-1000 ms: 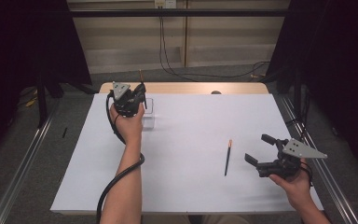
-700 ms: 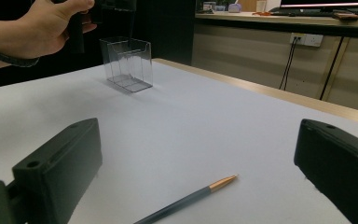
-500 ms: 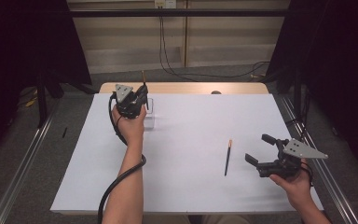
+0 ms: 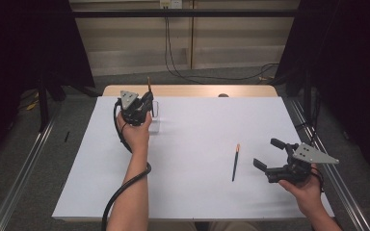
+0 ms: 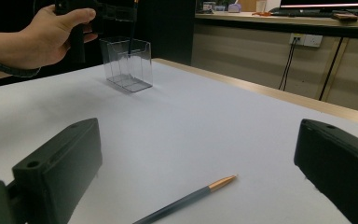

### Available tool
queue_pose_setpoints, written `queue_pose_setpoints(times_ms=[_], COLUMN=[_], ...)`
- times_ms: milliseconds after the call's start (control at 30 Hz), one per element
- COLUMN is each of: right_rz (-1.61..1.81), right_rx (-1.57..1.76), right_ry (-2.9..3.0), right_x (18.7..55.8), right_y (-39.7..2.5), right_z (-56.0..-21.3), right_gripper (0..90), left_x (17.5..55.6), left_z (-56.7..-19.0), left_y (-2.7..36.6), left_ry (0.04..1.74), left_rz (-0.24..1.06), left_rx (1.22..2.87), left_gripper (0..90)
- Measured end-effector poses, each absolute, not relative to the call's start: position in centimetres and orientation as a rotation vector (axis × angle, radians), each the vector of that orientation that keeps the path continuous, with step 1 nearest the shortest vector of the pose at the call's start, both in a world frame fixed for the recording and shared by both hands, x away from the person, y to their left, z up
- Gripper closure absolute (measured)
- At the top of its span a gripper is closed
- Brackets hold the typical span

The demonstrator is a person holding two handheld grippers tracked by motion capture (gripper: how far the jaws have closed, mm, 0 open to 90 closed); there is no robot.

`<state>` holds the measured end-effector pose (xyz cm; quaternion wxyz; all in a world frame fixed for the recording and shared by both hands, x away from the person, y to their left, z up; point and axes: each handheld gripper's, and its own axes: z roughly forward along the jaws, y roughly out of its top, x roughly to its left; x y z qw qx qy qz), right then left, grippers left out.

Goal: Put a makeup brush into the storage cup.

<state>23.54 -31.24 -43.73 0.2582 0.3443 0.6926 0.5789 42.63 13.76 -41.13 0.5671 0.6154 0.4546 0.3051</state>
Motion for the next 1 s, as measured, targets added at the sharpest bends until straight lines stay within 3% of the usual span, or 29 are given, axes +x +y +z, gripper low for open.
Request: queue_pose_setpoints(times_ms=[1000], right_rz=[1.568], right_rx=[0.927], right_ry=[1.883], right_x=[23.6], right_y=[-31.1], right_z=[-43.7], right_gripper=[0.3], left_x=[42.3], left_z=[-42.9], left_y=[13.9], left_ry=[1.091], left_rz=[0.701], left_rx=[1.471], left_gripper=[83.4])
